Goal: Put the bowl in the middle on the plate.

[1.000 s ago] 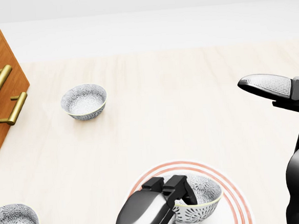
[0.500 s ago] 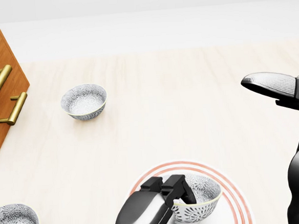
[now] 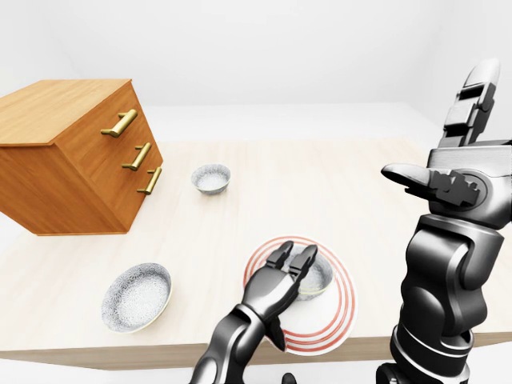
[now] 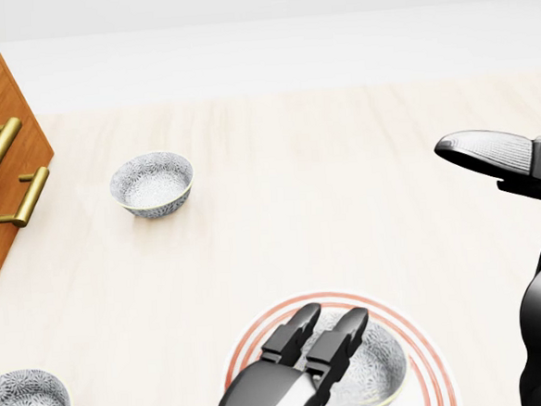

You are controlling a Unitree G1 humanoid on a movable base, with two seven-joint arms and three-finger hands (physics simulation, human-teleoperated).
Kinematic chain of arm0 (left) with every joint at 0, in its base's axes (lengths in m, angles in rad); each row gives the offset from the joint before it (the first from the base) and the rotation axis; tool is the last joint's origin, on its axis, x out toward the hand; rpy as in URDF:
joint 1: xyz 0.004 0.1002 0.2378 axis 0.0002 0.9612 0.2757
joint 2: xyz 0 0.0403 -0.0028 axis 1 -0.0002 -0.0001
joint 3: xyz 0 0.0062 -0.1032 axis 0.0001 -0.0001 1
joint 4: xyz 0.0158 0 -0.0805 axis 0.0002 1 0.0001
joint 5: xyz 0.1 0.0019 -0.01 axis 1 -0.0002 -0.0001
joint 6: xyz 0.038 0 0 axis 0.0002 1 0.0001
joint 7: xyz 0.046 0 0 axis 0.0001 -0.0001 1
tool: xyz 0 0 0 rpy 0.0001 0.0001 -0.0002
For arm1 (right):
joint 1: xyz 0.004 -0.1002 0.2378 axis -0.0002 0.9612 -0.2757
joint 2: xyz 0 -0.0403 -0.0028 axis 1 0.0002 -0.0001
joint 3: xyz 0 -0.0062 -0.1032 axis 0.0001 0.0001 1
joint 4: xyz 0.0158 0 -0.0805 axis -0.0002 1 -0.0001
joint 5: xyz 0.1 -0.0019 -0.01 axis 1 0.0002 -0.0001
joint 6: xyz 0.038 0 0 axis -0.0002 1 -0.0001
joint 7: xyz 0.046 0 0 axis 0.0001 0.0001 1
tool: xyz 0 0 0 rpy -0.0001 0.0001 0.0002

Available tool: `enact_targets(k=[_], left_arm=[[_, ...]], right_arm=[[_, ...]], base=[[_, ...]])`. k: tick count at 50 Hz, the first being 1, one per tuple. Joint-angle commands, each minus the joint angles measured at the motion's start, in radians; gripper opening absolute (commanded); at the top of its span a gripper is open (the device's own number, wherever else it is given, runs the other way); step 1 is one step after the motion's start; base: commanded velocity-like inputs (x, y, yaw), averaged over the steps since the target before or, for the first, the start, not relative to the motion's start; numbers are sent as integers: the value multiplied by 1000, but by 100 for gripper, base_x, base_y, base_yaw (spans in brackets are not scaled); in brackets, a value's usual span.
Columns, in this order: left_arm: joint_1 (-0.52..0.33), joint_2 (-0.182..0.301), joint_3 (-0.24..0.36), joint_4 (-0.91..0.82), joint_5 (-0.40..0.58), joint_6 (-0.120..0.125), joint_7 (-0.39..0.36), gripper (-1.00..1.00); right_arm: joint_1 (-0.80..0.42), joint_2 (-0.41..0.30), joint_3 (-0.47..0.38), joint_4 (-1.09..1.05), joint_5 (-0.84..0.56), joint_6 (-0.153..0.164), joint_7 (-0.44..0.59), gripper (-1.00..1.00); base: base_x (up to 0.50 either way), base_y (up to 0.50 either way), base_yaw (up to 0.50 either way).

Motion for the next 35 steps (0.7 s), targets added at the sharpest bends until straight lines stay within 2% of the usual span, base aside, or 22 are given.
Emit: enact_targets(k=[1,3,4,8,9,12,13,14,15,19,20,21,22,23,29,30,35], left_arm=[[51,33,-84,-223,-23,58,-188,100],[56,42,-105,-262,-13,78,-196,100],[56,41,-116,-295,-14,97,-220,100],[53,46,-121,-299,-17,106,-219,100],[1,-11,-138,-466,22,167,-376,100],[-8,-10,-145,-478,25,167,-386,100],[-112,-122,-157,-628,92,167,-391,100],[-224,-231,-153,-701,171,167,-391,100],[-232,-245,-151,-703,181,167,-391,100],[-231,-249,-149,-703,182,167,-391,100],[-302,-315,-136,-727,237,167,-391,100],[-306,-326,-133,-727,243,167,-391,100],[-601,-366,-33,-774,429,167,-391,100],[-634,-366,0,-771,452,167,-391,100],[-622,-366,14,-768,454,167,-391,100],[-466,-366,-49,-774,379,167,-391,100],[-431,-366,-74,-771,368,167,-391,100]], right_arm=[[1,0,0,6,-4,0,3,100],[1,0,-1,7,-3,0,3,100],[1,1,0,9,-4,0,2,100],[1,1,1,9,-4,0,2,100],[3,1,2,10,-6,0,5,100],[3,1,2,10,-8,0,6,100],[5,2,4,15,-12,0,8,100],[7,4,6,18,-14,0,10,100],[7,5,6,18,-14,0,11,100],[7,5,6,18,-15,0,11,100],[11,7,12,22,-22,0,14,100],[11,8,12,22,-23,0,15,100],[15,11,20,20,-28,0,16,100],[15,12,20,20,-30,0,18,100],[15,14,19,19,-32,0,20,100],[15,14,17,8,-30,0,18,100],[14,15,15,16,-31,0,22,100]], base=[[0,0,0],[0,0,0],[0,0,0],[0,0,0],[0,0,0],[0,0,0],[0,0,0],[0,0,0],[0,0,0],[0,0,0],[0,0,0],[0,0,0],[0,0,0],[0,0,0],[0,0,0],[0,0,0],[0,0,0]])
